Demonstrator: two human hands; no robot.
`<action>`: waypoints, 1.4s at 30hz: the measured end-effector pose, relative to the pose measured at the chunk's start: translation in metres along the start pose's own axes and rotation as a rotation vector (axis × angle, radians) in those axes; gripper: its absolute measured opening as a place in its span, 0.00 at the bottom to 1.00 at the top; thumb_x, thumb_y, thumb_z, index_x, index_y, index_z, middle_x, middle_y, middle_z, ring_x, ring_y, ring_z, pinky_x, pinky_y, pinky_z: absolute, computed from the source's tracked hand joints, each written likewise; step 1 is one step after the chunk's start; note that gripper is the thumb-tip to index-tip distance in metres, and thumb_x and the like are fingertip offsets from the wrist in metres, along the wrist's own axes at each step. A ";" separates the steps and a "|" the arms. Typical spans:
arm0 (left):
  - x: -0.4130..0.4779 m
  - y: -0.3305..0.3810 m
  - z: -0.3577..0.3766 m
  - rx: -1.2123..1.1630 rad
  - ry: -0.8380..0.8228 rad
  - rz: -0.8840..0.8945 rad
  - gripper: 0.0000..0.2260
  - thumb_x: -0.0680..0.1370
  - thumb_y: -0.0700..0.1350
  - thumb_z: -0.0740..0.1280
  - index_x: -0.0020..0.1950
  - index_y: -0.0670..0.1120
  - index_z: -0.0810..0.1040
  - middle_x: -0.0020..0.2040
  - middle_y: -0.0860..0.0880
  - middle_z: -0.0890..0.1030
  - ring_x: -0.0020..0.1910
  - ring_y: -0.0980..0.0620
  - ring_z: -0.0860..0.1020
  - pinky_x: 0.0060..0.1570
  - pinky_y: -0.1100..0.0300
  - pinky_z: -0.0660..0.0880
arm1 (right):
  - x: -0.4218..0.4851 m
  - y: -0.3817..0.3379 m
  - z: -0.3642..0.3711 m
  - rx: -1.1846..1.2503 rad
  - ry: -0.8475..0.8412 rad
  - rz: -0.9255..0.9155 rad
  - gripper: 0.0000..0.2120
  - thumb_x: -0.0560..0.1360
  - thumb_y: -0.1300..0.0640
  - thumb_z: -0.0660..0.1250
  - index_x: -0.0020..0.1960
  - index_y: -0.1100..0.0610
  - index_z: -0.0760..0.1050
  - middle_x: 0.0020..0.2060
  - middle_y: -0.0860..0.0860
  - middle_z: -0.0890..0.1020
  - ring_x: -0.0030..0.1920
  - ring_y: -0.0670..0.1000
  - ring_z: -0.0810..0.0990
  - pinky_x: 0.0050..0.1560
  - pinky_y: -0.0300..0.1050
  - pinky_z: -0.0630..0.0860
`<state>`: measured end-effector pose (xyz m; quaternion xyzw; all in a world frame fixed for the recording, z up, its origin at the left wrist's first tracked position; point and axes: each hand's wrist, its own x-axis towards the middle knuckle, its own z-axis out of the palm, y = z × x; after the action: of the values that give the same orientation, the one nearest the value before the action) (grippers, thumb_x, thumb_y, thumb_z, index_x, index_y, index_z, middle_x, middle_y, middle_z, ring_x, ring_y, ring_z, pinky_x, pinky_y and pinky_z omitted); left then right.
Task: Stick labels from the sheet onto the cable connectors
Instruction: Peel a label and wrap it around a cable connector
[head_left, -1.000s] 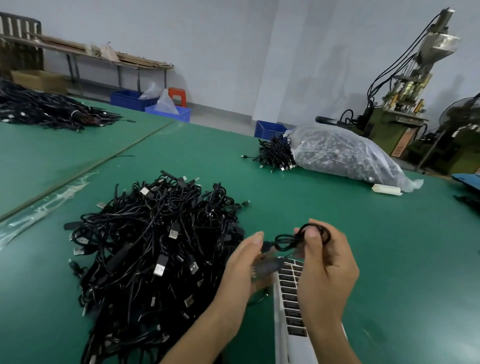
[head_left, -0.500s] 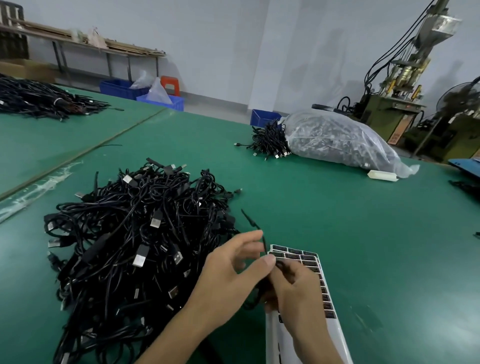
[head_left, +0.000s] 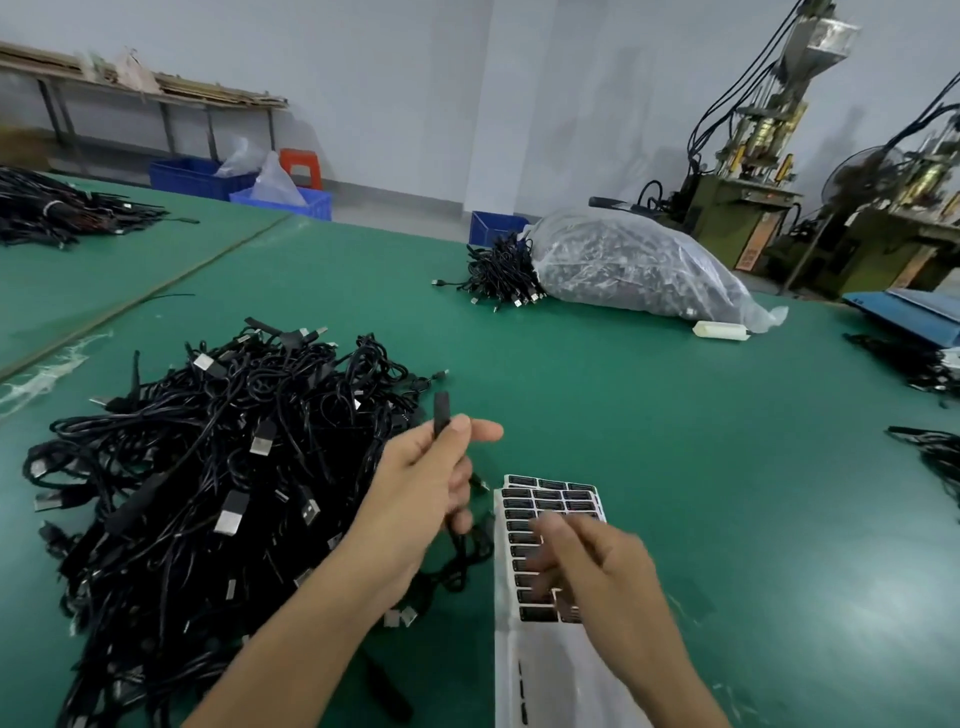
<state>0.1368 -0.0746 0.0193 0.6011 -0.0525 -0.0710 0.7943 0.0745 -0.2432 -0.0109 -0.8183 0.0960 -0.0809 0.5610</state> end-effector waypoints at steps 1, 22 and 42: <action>-0.001 0.000 -0.001 0.106 0.031 0.060 0.16 0.85 0.51 0.58 0.51 0.52 0.85 0.28 0.54 0.62 0.24 0.57 0.61 0.25 0.66 0.65 | 0.001 0.005 -0.011 -0.102 0.123 -0.013 0.10 0.77 0.50 0.70 0.39 0.51 0.82 0.33 0.48 0.84 0.35 0.50 0.83 0.37 0.42 0.78; 0.016 -0.059 -0.009 1.037 0.003 0.357 0.13 0.85 0.52 0.56 0.60 0.54 0.79 0.39 0.58 0.82 0.36 0.60 0.78 0.39 0.59 0.76 | 0.001 0.039 -0.054 -0.321 0.075 0.257 0.11 0.66 0.53 0.82 0.43 0.53 0.83 0.27 0.45 0.80 0.29 0.46 0.77 0.32 0.39 0.69; 0.016 -0.056 -0.016 0.467 0.024 0.271 0.17 0.75 0.37 0.75 0.60 0.52 0.82 0.45 0.53 0.86 0.46 0.61 0.83 0.48 0.71 0.76 | 0.044 0.024 -0.005 0.128 0.036 0.130 0.09 0.73 0.63 0.74 0.49 0.53 0.78 0.41 0.49 0.87 0.42 0.53 0.86 0.44 0.49 0.83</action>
<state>0.1528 -0.0773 -0.0384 0.7564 -0.1381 0.0573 0.6368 0.1143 -0.2675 -0.0306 -0.7711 0.1536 -0.0651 0.6145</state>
